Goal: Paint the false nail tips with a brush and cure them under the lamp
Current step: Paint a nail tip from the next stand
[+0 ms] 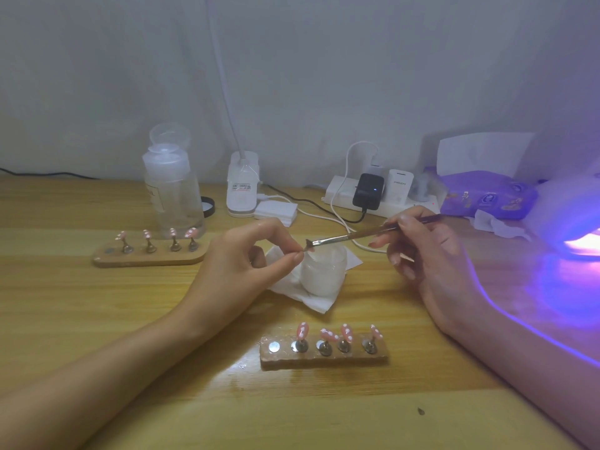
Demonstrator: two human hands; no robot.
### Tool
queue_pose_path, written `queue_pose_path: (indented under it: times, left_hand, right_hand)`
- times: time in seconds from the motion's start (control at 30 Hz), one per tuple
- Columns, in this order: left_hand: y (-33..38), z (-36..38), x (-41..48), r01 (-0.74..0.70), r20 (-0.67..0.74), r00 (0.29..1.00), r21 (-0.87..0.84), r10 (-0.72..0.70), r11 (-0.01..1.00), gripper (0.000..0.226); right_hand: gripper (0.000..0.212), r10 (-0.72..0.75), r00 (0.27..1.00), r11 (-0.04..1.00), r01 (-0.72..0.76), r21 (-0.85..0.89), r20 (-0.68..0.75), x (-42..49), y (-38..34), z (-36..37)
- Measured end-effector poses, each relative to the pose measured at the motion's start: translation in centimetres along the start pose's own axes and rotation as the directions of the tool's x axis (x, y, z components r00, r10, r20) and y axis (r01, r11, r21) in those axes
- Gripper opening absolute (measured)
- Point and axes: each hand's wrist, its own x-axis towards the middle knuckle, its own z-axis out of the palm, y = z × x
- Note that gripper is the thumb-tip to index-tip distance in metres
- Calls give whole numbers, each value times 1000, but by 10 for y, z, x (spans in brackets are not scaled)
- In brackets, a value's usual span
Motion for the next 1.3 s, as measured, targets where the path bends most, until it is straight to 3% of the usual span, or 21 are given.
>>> queue_pose_path:
  times: [0.17,0.3,0.43,0.57,0.73,0.87,1.0,1.17,1.3]
  left_hand:
    - [-1,1,1,-12,-15,1000,31,13,999,10]
    - [0,0,1,-24,-14,1000,49,25,999,10]
    - [-2,0,1,-6,-21,1000,25,7,1000,11]
    - [-1,1,1,-16,-7,1000,30,16,999,8]
    - [-2,1,1,-12,-15,1000,29,13,999,9]
    - [-3,0,1,-6,-9,1000,17,6,1000,9]
    - [-3,1,1,-5,-10,1000,14,5,1000,7]
    - [-4,1,1,-5,-12,1000,8,5,1000,8]
    - [-4,1,1,-6,-14,1000,19,7,1000,9]
  right_hand:
    - [23,32,997,999,-30,26,-72,1,0,-2]
    - [18,28,1000,999,-28,22,-7,0,0,1]
    - [22,56,996,998,-56,0,-74,1,1,-1]
    - [19,25,1000,1000,-25,17,-16,0,0,0]
    - [21,52,995,999,-52,3,-80,1,1,-2]
    - [17,24,1000,1000,-24,17,-7,0,0,0]
    - [23,52,995,998,-55,-31,-86,1,1,-2]
    - [22,-1,1000,1000,1,-23,-20,0,-1,1]
    - [25,40,996,999,-43,-30,-85,1,0,-1]
